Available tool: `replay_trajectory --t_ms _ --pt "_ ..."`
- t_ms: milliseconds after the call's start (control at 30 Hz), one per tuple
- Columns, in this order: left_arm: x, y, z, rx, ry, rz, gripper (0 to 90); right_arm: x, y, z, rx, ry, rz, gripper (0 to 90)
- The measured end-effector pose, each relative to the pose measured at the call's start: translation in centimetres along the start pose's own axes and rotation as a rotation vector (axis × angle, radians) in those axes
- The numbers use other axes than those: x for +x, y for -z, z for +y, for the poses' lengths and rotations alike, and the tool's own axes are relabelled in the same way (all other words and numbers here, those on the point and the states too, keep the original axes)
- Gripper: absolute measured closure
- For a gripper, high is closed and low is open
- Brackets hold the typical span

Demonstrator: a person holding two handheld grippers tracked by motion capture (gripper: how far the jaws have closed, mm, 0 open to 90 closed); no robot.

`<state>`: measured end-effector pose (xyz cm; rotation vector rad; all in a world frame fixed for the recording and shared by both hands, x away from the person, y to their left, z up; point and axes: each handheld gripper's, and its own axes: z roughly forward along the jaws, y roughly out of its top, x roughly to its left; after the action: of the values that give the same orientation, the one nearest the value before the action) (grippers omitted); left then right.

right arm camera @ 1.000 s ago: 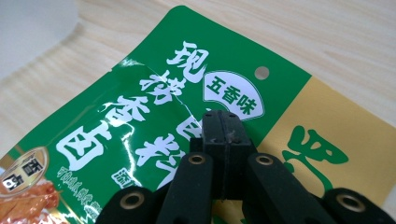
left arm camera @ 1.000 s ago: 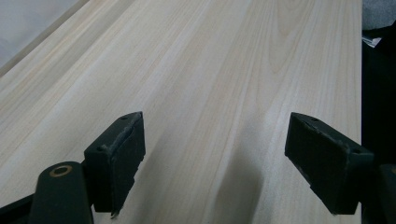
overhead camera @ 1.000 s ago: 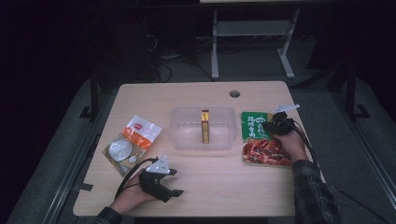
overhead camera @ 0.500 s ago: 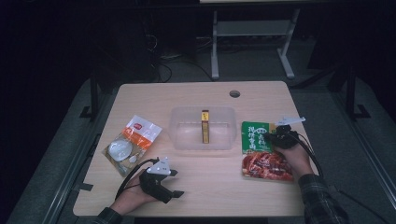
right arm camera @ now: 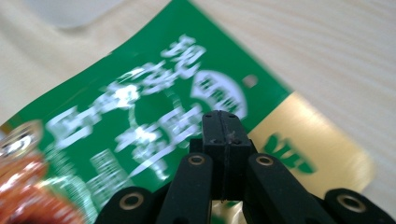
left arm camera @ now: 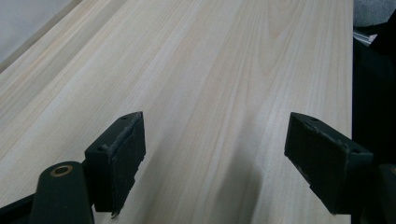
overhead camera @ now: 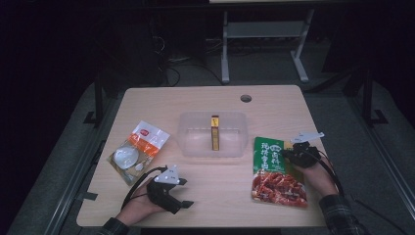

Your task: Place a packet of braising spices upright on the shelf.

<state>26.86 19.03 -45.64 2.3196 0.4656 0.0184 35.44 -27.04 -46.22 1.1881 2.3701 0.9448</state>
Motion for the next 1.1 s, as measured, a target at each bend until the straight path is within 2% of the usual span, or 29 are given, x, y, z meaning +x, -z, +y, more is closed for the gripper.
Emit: replay_trajectory --t_ms 67,100,300,333,400,467,533,733,867,1067,1100 --pt "0.1 0.0 0.0 0.007 -0.003 0.001 20.0 -0.4 -0.2 0.4 -0.002 0.0 -0.007 90.0" --pt "0.0 -0.1 0.1 0.004 -0.003 0.0 20.0 -1.1 -0.7 1.2 -0.008 -0.015 0.004 90.0" --pt "0.0 -0.1 0.0 0.005 -0.003 -0.001 20.0 -2.0 -2.4 2.9 0.004 -0.014 -0.009 90.0" --pt "0.1 0.0 0.0 0.004 -0.001 -0.001 20.0 -2.3 -3.0 3.3 0.02 -0.025 -0.005 90.0" --pt "0.0 0.1 0.0 -0.001 0.002 0.0 20.0 -2.4 -3.3 3.5 0.025 -0.037 0.006 90.0" --pt "0.1 0.1 0.0 0.001 0.0 0.001 20.0 -2.4 -3.4 3.6 0.024 -0.028 0.007 90.0" --pt "0.1 0.1 -0.1 0.001 0.001 0.002 20.0 -2.2 -3.7 3.5 0.048 -0.014 0.011 90.0" --pt "0.0 0.0 0.0 0.001 -0.001 -0.001 20.0 -1.9 -3.5 3.4 0.074 0.003 0.014 90.0" --pt "0.0 0.1 0.0 0.0 0.0 0.001 20.0 -1.9 -3.2 3.2 0.092 0.032 -0.02 90.0" --pt "0.0 0.0 0.0 -0.001 0.002 0.0 20.0 -2.3 -2.0 2.3 0.129 0.025 -0.051 90.0" --pt "0.0 0.1 0.0 -0.001 0.001 0.0 20.0 -2.5 -1.3 1.7 0.136 0.018 -0.062 90.0"
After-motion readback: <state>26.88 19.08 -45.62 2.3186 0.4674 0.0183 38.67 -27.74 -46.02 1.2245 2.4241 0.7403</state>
